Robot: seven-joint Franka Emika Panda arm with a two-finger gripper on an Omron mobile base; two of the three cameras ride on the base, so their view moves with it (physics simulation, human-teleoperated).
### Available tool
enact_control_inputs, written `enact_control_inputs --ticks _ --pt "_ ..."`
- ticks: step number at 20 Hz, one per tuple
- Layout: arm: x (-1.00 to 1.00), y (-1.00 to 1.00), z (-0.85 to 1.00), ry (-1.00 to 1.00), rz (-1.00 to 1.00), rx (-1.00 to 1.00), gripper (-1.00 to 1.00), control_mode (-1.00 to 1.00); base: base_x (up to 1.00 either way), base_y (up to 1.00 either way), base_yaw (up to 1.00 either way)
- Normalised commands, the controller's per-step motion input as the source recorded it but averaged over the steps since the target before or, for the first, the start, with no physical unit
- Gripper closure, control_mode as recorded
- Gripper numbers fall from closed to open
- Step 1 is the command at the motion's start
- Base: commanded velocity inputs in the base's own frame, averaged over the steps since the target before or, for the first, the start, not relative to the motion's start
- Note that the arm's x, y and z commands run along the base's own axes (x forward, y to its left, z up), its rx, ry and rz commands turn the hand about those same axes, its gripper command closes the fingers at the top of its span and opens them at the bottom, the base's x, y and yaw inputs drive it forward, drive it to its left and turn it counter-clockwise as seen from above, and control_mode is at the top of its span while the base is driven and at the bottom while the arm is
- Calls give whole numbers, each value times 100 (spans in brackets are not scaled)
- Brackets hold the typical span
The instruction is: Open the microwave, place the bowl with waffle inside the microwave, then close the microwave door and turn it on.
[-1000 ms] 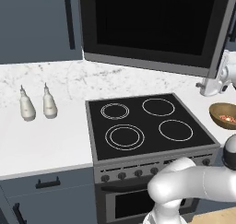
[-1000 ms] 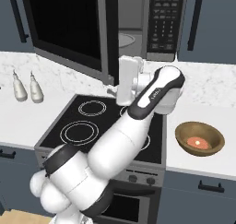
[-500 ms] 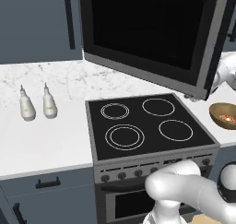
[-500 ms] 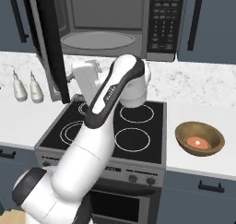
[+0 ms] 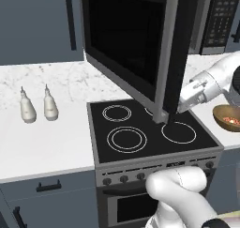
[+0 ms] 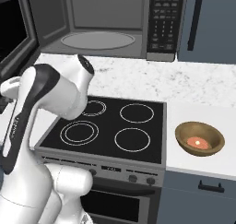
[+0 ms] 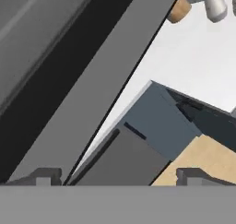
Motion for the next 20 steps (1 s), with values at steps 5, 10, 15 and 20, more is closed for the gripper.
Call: enact_control_inputs --ticks 5,10,15,20 --pt "30 31 -23 -5 -11 -38 -100 -100 0 0 0" --pt "88 -100 -44 0 -1 -26 -100 -100 0 0 0" --pt "90 -100 -61 1 -7 -27 -100 -100 0 0 0" --pt "74 -100 -94 0 -11 -35 -100 -100 0 0 0"
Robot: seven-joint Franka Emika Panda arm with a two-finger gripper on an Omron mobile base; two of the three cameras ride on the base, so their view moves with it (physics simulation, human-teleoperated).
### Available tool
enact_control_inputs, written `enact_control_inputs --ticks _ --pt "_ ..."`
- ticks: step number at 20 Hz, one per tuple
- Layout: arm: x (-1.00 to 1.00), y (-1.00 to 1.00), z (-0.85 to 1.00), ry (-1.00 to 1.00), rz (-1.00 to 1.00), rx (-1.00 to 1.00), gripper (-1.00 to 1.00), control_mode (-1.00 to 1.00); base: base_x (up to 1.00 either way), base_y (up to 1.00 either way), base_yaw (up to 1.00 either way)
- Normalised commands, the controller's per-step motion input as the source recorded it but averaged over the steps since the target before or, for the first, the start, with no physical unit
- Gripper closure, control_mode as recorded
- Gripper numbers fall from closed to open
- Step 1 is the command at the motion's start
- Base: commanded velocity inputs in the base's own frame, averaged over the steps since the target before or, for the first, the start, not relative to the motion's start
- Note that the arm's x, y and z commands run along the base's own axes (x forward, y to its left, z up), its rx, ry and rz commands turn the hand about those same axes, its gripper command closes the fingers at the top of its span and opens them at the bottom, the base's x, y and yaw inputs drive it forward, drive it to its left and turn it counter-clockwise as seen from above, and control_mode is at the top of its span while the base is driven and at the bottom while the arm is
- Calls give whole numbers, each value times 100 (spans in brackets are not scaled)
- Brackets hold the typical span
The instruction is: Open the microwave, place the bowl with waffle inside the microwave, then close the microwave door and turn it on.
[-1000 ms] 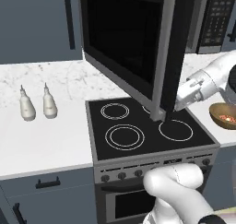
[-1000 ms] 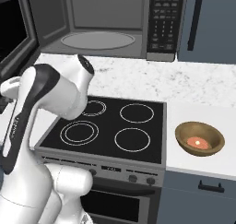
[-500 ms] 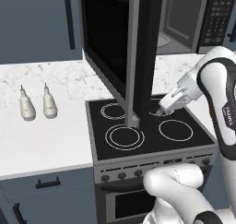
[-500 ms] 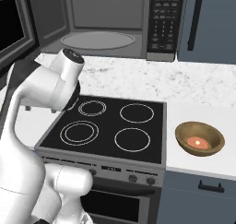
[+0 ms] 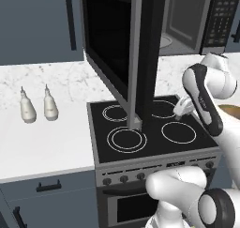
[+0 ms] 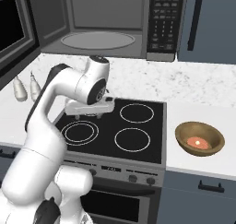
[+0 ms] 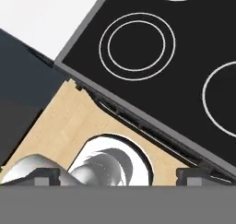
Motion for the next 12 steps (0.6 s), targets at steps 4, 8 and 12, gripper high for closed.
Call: enact_control_inputs --ticks 4,8,12 --pt "36 -93 -99 -21 -15 -48 -100 -100 0 0 0" --pt "12 -100 -74 -33 -22 -47 -100 -100 0 0 0" --pt "32 -100 -33 -16 -21 -35 -100 -100 0 0 0"
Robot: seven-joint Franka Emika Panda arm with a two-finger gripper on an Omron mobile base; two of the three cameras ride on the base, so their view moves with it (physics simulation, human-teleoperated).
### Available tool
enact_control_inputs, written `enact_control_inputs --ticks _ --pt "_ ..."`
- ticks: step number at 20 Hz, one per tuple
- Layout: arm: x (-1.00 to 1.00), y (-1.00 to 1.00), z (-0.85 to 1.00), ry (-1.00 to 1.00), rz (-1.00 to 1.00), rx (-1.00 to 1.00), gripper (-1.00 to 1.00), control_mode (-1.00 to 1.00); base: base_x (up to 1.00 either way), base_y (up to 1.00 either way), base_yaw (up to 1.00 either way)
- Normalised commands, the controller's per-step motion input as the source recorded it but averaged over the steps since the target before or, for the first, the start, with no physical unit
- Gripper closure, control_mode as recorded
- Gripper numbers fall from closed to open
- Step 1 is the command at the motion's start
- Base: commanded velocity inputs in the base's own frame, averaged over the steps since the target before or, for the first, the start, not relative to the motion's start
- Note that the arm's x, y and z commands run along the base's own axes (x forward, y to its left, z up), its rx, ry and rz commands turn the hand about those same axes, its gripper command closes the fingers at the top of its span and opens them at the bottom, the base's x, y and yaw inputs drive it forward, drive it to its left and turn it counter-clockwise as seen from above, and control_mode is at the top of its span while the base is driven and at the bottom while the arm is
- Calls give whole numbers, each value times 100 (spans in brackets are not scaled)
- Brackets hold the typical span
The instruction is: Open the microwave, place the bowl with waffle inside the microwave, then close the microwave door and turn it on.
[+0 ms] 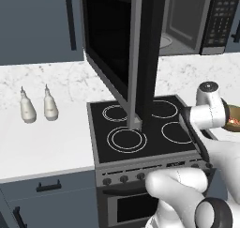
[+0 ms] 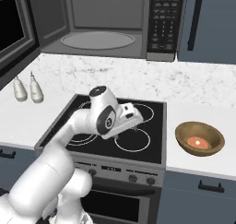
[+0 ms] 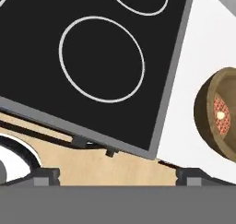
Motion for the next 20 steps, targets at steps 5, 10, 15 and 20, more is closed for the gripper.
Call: enact_control_inputs --ticks 5,10,15,20 --pt "51 -100 6 -4 -18 -16 -100 -100 0 0 0" --pt "75 -100 23 15 -20 4 -100 -100 0 0 0" --pt "80 -94 -1 18 -10 6 -100 -100 0 0 0" --pt "57 -79 -29 20 -2 18 -100 -100 0 0 0"
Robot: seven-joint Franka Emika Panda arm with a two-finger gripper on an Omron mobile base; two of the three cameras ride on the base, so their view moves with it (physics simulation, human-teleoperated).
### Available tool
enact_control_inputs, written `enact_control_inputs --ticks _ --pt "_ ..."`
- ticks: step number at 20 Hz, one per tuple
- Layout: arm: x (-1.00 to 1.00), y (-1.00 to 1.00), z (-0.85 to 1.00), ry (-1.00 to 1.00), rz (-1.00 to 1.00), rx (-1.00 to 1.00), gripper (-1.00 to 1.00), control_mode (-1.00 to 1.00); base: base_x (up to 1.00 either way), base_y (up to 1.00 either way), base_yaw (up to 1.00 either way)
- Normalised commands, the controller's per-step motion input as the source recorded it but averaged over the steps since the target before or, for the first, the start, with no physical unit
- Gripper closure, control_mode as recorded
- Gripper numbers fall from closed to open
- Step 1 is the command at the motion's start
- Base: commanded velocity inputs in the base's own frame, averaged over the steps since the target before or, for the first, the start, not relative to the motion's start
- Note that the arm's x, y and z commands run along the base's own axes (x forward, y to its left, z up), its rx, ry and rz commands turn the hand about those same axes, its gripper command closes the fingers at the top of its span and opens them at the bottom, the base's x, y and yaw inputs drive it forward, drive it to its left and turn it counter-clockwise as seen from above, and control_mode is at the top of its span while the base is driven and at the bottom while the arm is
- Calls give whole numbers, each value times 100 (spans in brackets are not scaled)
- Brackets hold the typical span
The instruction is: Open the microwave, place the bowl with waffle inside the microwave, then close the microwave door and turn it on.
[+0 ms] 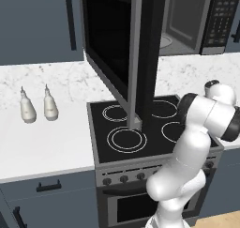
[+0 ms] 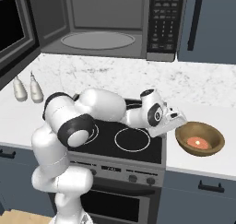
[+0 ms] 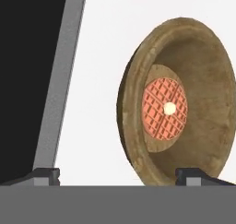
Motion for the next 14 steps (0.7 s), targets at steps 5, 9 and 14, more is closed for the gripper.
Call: enact_control_inputs --ticks 5,9,14 --pt "44 -54 -26 7 0 19 -100 -100 0 0 0" --pt "49 -27 -28 0 0 8 -100 -100 0 0 0" --pt "27 -13 -56 0 1 1 -100 -100 0 0 0"
